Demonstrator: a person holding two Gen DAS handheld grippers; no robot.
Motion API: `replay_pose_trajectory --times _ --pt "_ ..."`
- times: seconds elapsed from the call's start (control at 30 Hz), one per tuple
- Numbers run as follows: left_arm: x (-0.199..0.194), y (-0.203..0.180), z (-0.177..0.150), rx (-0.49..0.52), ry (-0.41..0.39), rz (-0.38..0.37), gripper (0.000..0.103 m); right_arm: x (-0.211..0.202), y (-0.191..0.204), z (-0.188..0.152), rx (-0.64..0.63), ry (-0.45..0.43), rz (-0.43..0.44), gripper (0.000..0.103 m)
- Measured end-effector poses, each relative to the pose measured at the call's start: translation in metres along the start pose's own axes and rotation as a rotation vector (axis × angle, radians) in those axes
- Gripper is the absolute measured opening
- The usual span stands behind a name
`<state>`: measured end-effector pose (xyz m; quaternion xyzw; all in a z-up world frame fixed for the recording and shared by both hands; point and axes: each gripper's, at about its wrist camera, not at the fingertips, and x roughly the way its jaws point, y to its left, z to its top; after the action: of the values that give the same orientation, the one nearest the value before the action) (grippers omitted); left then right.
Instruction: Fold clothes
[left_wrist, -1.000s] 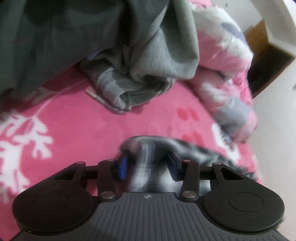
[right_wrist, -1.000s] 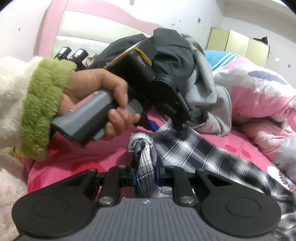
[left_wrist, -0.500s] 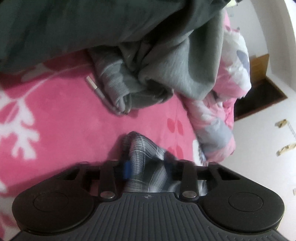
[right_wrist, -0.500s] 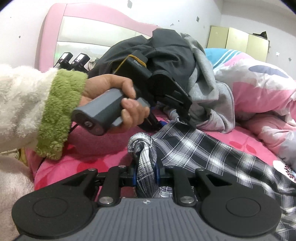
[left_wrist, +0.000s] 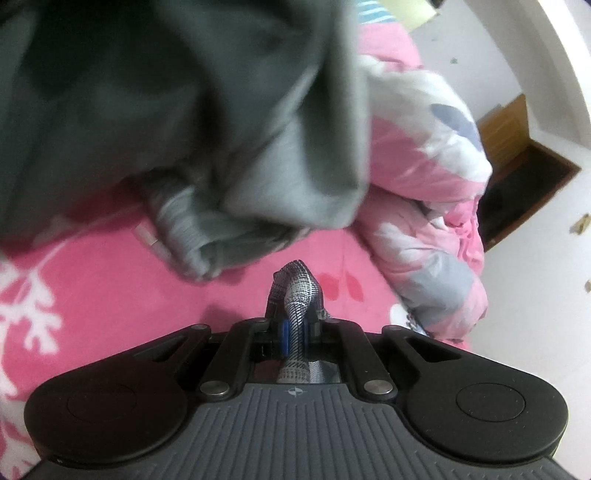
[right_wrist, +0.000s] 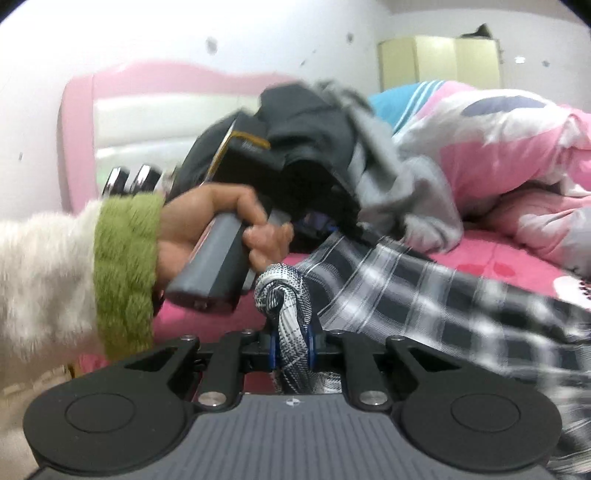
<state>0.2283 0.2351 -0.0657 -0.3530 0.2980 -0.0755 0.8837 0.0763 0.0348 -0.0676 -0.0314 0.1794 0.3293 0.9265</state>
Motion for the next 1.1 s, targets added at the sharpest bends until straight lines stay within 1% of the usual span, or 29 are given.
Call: replay_pose_trajectory --times 0.2,0.4,0.53,0.7,0.87,1.1 --pt "0.004 -0.064 0.003 0.093 -0.010 -0.005 0.005 -0.039 -0.046 0.005 0.203 -0.114 -0.034 0.015" --pt "0.033 -0.140 -0.015 0.204 -0.008 -0.014 0.005 -0.087 -0.100 -0.002 0.367 -0.230 -0.111 0.014" --pt "0.059 -0.191 -0.039 0.286 0.001 -0.022 0.005 -0.116 -0.137 -0.014 0.460 -0.288 -0.172 0.014" --pt "0.094 -0.247 -0.077 0.402 0.031 -0.018 0.005 -0.156 -0.181 -0.035 0.563 -0.357 -0.257 0.013" --pt "0.126 -0.286 -0.112 0.531 0.058 0.002 0.005 -0.177 -0.216 -0.058 0.667 -0.378 -0.304 0.013" --pt "0.155 -0.322 -0.148 0.659 0.092 0.016 0.005 -0.199 -0.240 -0.087 0.770 -0.417 -0.346 0.013"
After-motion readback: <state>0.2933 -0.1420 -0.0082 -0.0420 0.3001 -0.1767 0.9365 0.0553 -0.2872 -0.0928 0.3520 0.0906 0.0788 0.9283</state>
